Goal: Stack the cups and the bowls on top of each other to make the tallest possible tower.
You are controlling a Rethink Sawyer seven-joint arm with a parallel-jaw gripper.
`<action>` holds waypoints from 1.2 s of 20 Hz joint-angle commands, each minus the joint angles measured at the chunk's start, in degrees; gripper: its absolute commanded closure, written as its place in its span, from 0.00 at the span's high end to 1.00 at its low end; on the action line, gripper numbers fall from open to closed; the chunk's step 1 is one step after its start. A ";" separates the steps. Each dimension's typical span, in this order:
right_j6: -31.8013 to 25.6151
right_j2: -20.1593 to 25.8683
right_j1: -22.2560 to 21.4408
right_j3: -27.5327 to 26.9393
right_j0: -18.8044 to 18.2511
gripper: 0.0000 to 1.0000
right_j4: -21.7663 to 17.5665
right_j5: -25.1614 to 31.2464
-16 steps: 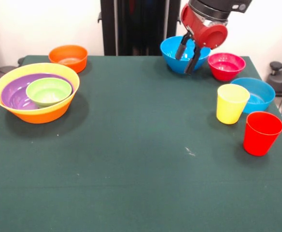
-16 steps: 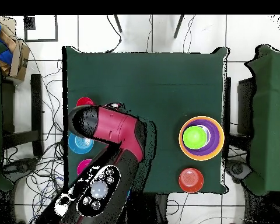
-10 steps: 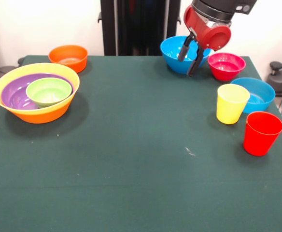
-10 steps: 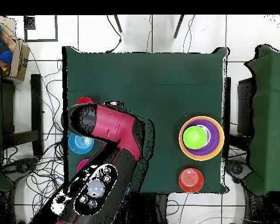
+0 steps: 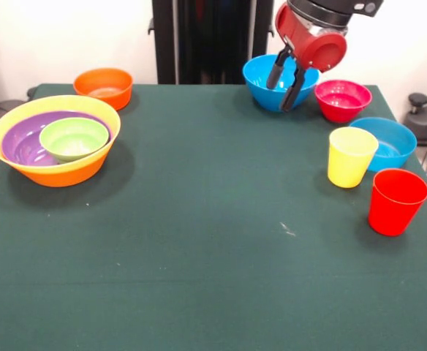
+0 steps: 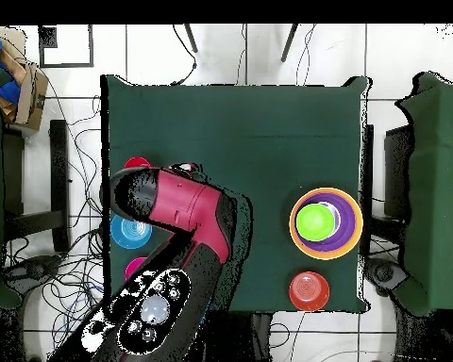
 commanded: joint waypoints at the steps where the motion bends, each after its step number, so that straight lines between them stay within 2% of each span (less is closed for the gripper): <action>1: 9.96 3.95 -1.45 3.89 0.82 1.00 1.18 1.96; 15: 13.13 3.14 -0.09 2.95 2.49 1.00 1.97 3.48; 24: 10.38 2.88 -3.55 8.51 3.90 1.00 1.69 0.85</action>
